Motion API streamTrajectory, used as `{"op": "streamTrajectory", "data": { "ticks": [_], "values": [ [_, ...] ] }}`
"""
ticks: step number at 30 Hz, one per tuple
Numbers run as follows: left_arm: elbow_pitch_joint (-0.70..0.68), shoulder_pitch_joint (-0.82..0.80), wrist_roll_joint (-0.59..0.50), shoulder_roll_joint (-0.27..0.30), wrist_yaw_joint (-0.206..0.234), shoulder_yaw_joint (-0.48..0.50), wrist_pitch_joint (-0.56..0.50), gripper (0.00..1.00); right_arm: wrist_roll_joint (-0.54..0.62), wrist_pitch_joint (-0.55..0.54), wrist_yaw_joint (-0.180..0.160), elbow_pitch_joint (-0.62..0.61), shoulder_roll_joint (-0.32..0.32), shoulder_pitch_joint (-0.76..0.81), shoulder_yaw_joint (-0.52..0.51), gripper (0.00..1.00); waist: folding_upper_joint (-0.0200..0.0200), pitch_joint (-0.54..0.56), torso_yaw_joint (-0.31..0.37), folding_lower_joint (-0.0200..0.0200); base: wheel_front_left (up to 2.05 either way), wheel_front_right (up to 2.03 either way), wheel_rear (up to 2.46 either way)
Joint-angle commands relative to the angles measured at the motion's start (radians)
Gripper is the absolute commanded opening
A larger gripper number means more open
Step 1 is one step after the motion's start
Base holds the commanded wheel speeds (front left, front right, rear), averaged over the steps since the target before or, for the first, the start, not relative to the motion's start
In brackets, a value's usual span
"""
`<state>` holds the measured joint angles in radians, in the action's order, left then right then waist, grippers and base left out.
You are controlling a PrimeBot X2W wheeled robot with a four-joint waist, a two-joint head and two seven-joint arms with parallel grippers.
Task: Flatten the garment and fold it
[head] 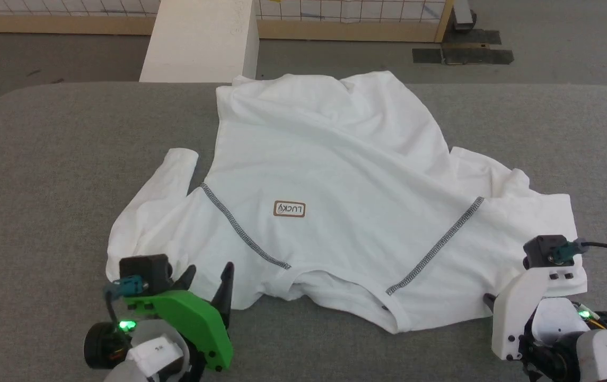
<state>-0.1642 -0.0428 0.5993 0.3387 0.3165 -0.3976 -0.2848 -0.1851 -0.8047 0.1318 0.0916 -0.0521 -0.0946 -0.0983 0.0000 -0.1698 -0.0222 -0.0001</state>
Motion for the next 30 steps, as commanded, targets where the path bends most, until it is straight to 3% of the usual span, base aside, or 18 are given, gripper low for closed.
{"op": "streamTrajectory", "data": {
  "ticks": [1,7,12,13,15,25,30],
  "values": [
    [0.018,-0.029,-0.014,0.021,-0.006,-0.014,-0.030,1.00,-0.006,0.003,-0.001,-0.006,0.002,0.011,-0.001,0.00,0.0000,-0.003,0.001,0.0001,0.00,0.00,0.00],
    [0.159,-0.092,-0.040,0.056,-0.009,-0.041,-0.113,1.00,-0.023,0.006,-0.001,-0.016,0.002,0.008,0.009,0.00,0.0000,-0.018,0.010,0.0001,0.00,0.00,0.00],
    [0.261,-0.124,-0.015,0.046,-0.029,-0.038,-0.126,1.00,-0.026,0.011,-0.001,-0.021,0.002,0.009,0.011,0.00,0.0000,-0.028,0.021,0.0001,0.00,0.00,0.00],
    [0.282,-0.124,-0.009,0.045,-0.031,-0.041,-0.137,0.87,-0.026,0.012,-0.001,-0.021,0.002,0.009,0.011,0.00,0.0000,-0.029,0.024,0.0001,0.00,0.00,0.00],
    [0.297,-0.122,0.010,0.034,-0.042,-0.037,-0.132,0.00,-0.028,0.014,-0.001,-0.022,0.002,0.010,0.010,0.00,0.0000,-0.032,0.028,0.0001,0.00,0.00,0.00],
    [0.254,-0.114,0.078,-0.006,-0.069,0.046,0.014,0.00,-0.106,0.078,-0.001,-0.078,0.002,0.002,-0.020,0.00,0.0000,-0.008,0.026,0.0001,0.00,0.00,0.00],
    [0.139,-0.177,0.073,0.023,-0.092,0.096,0.075,0.00,-0.348,0.136,-0.001,-0.155,0.002,-0.064,-0.042,0.00,0.0000,0.026,0.032,0.0001,0.00,0.00,0.00]
  ]
}}
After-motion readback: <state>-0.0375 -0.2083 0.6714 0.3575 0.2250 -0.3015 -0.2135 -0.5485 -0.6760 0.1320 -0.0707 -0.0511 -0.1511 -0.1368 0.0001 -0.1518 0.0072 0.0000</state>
